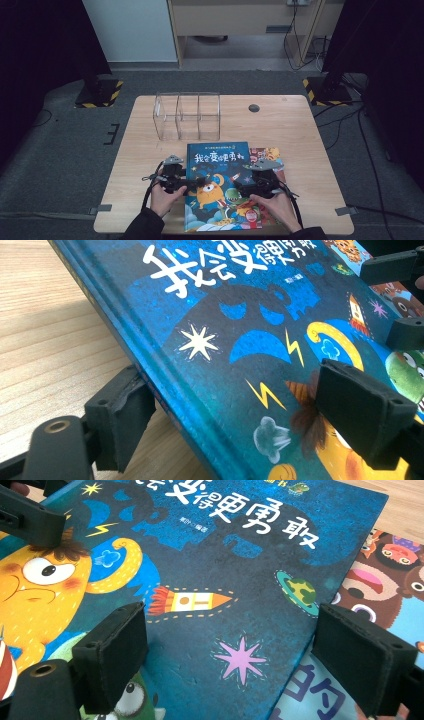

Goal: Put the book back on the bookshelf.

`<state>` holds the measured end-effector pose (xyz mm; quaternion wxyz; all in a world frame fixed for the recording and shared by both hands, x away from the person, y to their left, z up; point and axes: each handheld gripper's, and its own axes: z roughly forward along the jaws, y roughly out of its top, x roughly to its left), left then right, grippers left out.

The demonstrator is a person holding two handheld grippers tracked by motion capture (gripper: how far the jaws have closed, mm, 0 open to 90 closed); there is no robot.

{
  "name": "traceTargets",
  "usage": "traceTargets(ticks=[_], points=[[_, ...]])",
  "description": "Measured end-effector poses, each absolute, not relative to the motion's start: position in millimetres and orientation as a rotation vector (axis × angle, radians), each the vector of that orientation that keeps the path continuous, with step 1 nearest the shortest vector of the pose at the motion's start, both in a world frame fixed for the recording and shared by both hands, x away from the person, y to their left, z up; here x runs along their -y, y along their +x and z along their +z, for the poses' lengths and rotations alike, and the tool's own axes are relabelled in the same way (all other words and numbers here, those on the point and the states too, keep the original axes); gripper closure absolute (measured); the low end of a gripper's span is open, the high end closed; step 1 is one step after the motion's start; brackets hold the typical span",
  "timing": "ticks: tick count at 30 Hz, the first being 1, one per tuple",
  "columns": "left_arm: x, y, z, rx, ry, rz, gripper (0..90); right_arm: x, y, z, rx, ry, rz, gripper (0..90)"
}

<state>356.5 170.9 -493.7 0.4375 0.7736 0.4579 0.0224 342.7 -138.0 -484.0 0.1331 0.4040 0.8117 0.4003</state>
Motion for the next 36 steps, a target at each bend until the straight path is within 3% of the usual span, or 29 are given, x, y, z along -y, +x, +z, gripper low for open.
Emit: traceTargets(ticks=[6,17,36], points=[[-173,350,-482,-1.068,1.897,0.14,17.2,140,343,-483,-2.339,1.194,1.219,14.3],[-177,348,-475,-1.041,1.866,0.158,23.0,143,344,-483,-2.332,1.22,1.264,14.2],[-174,354,-463,-1.047,1.895,0.081,26.9,146,345,-484,-2.336,1.244,1.326,13.8]])
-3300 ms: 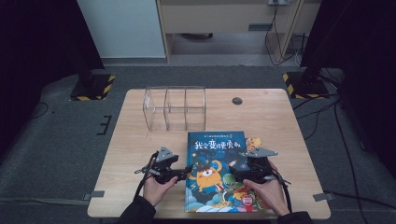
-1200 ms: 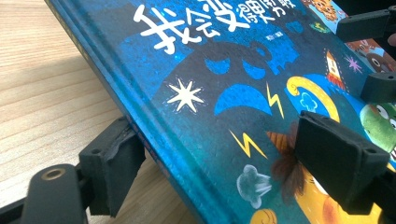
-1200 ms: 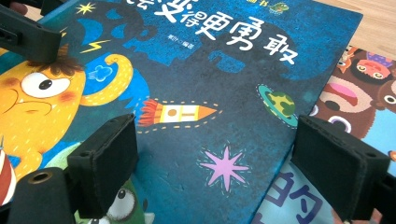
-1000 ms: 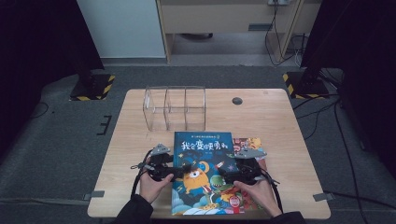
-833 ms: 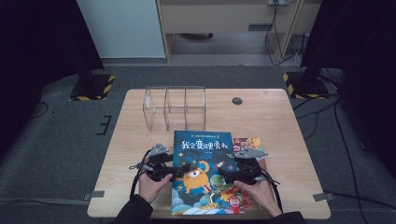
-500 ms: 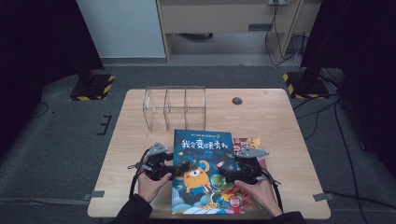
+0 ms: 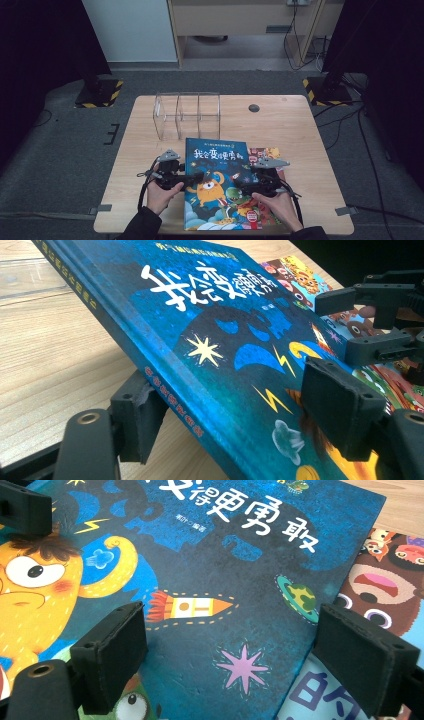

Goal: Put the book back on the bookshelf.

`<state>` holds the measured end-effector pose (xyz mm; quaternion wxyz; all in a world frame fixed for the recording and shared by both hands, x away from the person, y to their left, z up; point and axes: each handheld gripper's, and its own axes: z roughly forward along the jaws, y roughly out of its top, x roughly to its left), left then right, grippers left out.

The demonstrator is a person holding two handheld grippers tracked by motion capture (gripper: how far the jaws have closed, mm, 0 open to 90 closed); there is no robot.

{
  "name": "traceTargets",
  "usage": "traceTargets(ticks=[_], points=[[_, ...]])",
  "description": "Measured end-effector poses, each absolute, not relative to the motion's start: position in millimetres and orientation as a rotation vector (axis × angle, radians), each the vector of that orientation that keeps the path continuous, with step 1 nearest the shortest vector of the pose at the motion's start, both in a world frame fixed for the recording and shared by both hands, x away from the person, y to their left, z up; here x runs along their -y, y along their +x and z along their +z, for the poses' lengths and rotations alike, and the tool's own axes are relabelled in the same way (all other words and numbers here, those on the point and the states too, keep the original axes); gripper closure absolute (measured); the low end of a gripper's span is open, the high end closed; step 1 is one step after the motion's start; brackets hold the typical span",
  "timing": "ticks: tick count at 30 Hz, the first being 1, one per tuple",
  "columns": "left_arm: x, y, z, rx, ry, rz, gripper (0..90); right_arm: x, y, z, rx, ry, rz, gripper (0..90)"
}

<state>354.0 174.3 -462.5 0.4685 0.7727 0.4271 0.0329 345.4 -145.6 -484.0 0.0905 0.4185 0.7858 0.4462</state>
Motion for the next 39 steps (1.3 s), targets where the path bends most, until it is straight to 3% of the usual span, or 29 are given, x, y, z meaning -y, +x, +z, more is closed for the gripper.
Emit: traceTargets(ticks=[19,24,25,32,36,39], points=[[-171,361,-466,-1.05,1.919,-0.013,24.6,144,345,-484,-2.341,1.228,1.317,13.6],[-175,357,-458,-1.044,1.874,0.003,32.6,145,345,-484,-2.33,1.222,1.346,13.4],[-175,356,-456,-1.029,1.87,0.018,34.2,145,345,-483,-2.325,1.212,1.365,18.3],[-171,353,-456,-1.032,1.884,0.022,34.5,135,340,-482,-2.321,1.136,1.452,20.0],[-173,353,-456,-1.013,1.863,0.021,36.4,137,342,-482,-2.31,1.176,1.417,11.1],[-174,352,-455,-0.989,1.845,0.031,39.0,143,344,-483,-2.279,1.225,1.382,10.5]])
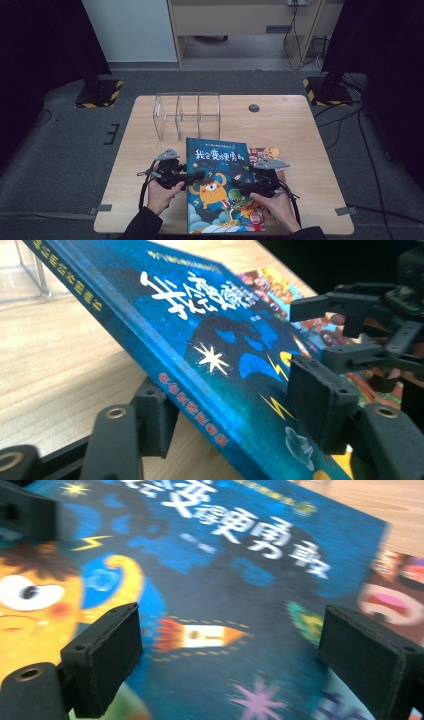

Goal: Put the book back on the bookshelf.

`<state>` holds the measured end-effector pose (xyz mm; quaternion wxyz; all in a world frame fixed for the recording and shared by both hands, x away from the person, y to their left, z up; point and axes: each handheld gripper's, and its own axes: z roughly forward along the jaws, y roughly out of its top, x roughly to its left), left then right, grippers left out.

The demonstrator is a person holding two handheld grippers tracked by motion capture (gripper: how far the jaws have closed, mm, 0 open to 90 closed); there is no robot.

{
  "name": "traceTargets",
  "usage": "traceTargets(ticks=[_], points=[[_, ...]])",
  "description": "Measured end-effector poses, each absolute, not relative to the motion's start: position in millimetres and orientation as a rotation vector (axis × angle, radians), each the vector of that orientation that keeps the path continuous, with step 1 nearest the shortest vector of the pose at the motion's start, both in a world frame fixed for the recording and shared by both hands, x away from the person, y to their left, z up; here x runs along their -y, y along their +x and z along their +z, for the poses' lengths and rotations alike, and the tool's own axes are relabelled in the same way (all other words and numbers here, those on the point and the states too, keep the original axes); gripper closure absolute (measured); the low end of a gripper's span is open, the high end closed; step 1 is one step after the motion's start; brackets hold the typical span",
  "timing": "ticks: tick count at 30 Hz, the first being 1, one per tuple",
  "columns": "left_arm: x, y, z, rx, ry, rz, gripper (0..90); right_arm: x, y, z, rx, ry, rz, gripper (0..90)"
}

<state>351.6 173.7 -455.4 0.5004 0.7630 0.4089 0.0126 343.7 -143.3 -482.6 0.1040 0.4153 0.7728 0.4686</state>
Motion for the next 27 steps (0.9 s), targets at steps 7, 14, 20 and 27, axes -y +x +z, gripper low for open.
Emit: traceTargets(ticks=[7,14,20,27], points=[[-173.2,351.0,-453.9,-0.995,1.851,0.025,39.2,147.4,346.5,-484.2,-2.292,1.289,1.397,10.2],[-172.2,351.4,-452.7,-1.012,1.861,0.012,38.8,146.6,346.5,-484.2,-2.295,1.29,1.391,10.1],[-165.1,350.2,-451.3,-1.042,1.918,0.024,30.5,145.9,346.4,-484.3,-2.294,1.279,1.383,10.2],[-166.4,352.4,-456.2,-1.069,1.92,-0.016,29.8,144.3,345.8,-483.8,-2.301,1.259,1.359,10.3]])
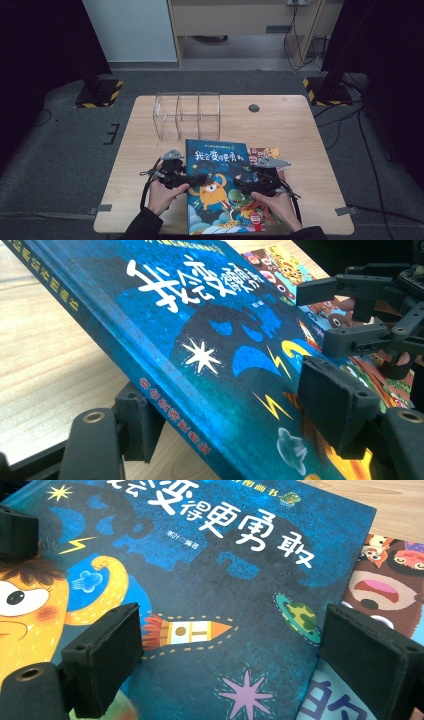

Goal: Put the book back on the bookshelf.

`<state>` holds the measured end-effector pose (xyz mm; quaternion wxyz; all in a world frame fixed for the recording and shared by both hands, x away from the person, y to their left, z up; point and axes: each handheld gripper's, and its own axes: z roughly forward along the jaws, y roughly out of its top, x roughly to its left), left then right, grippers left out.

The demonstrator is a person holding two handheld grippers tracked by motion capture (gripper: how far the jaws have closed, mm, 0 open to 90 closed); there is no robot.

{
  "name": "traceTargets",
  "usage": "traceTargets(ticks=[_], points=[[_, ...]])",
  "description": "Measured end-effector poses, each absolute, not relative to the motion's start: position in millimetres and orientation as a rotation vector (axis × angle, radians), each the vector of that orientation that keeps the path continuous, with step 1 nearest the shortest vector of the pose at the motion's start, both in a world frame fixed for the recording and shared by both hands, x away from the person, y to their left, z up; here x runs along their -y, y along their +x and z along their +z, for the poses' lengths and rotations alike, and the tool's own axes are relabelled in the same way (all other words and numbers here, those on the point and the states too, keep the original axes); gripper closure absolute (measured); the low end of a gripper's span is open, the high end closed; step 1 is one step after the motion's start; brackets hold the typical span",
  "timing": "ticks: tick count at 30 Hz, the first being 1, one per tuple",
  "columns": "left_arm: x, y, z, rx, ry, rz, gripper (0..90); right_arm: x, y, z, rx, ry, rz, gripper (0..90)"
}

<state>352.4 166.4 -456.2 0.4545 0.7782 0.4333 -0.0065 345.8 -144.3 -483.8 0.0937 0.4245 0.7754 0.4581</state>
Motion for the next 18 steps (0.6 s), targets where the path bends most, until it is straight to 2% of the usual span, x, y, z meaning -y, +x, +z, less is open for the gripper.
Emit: traceTargets(ticks=[3,9,18], points=[[-170,354,-461,-1.077,1.884,-0.074,35.4,146,346,-483,-2.308,1.239,1.332,10.6],[-172,354,-462,-1.06,1.868,-0.097,39.2,153,349,-486,-2.33,1.333,1.343,9.0],[-172,347,-447,-0.946,1.856,-0.025,44.0,158,351,-487,-2.334,1.371,1.451,8.2]])
